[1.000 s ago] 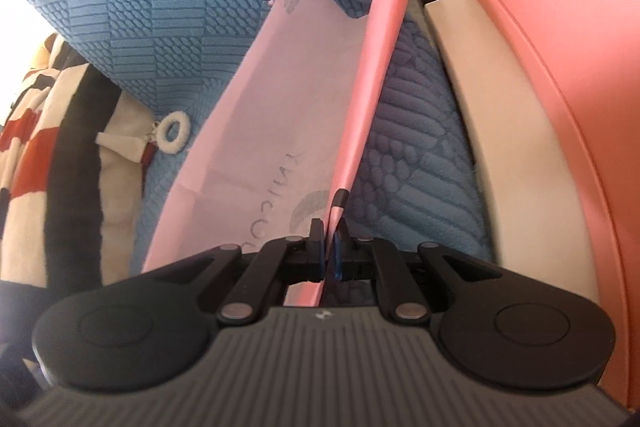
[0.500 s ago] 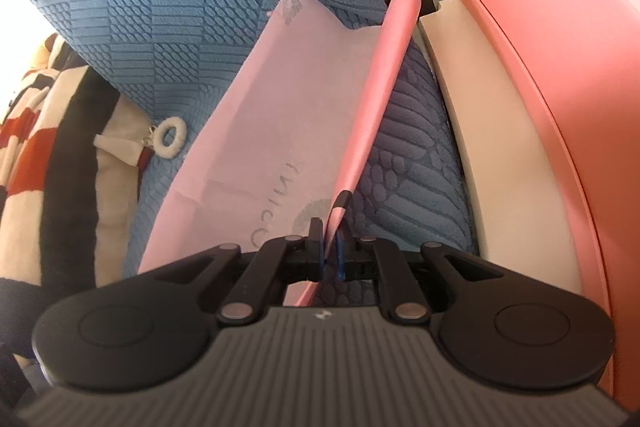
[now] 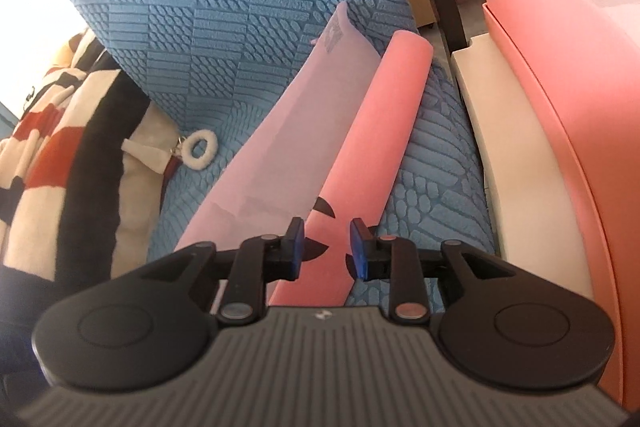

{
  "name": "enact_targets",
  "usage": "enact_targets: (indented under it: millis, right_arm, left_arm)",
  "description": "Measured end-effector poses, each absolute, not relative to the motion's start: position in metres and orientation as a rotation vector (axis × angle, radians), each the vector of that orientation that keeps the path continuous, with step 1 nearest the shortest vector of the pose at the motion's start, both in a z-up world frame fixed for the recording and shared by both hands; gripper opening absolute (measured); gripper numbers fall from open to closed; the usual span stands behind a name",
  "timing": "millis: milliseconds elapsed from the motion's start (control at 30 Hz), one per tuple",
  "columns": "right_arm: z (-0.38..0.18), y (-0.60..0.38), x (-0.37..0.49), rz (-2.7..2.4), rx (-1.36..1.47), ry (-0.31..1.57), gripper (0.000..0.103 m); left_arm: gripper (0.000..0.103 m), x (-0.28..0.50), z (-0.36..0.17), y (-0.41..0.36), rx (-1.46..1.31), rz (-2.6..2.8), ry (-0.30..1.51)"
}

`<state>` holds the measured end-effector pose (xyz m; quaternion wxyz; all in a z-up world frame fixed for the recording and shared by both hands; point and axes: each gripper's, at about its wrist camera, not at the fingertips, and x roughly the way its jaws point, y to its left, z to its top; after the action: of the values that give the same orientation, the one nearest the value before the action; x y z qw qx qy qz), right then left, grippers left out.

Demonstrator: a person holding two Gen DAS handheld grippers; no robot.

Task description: Organize objects

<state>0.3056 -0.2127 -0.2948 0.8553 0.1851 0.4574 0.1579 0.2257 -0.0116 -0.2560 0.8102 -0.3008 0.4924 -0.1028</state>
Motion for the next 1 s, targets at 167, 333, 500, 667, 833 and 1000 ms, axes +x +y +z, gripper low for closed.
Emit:
enact_targets:
  millis: [167,333,500,667,833,1000]
  right_arm:
    - [-0.302,-0.200,0.307,0.361,0.345,0.989,0.029]
    - [-0.310,-0.189,0.311,0.380,0.306,1.004,0.029]
    - [-0.317,-0.183,0.315,0.383,0.286,1.019,0.028]
    - [-0.320,-0.181,0.316,0.393,0.280,1.020,0.028]
    - [-0.321,-0.184,0.318,0.390,0.304,1.024,0.027]
    - [-0.323,-0.189,0.320,0.384,0.347,1.034,0.024]
  left_arm:
    - [0.008,0.223,-0.258,-0.007,-0.675,-0.214,1.071]
    - [0.008,0.224,-0.256,-0.008,-0.658,-0.199,1.082]
    - [0.010,0.225,-0.251,-0.006,-0.636,-0.182,1.068]
    - [0.010,0.226,-0.236,-0.005,-0.592,-0.178,1.003]
    - [0.010,0.224,-0.221,-0.008,-0.558,-0.220,0.948]
    - [0.010,0.228,-0.229,-0.019,-0.513,-0.232,0.987]
